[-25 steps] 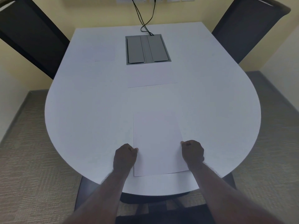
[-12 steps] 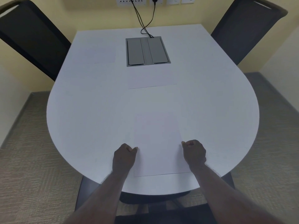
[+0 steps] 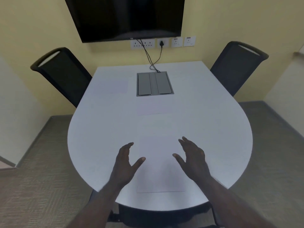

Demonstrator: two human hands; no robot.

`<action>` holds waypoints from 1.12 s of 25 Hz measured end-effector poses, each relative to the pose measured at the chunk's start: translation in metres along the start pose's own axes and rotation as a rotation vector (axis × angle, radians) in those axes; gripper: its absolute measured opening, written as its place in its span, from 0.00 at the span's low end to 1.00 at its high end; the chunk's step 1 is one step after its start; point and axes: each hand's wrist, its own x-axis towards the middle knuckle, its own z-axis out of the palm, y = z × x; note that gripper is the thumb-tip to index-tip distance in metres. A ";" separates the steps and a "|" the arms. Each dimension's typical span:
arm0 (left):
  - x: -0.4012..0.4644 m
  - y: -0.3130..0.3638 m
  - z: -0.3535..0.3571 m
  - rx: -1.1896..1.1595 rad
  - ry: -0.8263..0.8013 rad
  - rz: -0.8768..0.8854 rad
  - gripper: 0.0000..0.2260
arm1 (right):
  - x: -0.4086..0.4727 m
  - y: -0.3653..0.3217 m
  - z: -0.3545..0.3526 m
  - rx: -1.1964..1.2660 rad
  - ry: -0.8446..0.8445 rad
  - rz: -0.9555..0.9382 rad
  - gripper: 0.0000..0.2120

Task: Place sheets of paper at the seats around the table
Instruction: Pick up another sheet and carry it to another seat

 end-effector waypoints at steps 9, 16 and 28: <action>-0.072 0.085 -0.033 0.005 0.080 0.102 0.33 | -0.040 -0.025 -0.088 0.061 0.114 -0.120 0.30; -0.112 0.132 -0.043 0.032 0.118 0.165 0.32 | -0.072 -0.047 -0.137 0.104 0.201 -0.110 0.30; -0.155 0.164 -0.024 0.143 0.062 0.339 0.27 | -0.156 -0.032 -0.177 0.085 0.312 0.035 0.26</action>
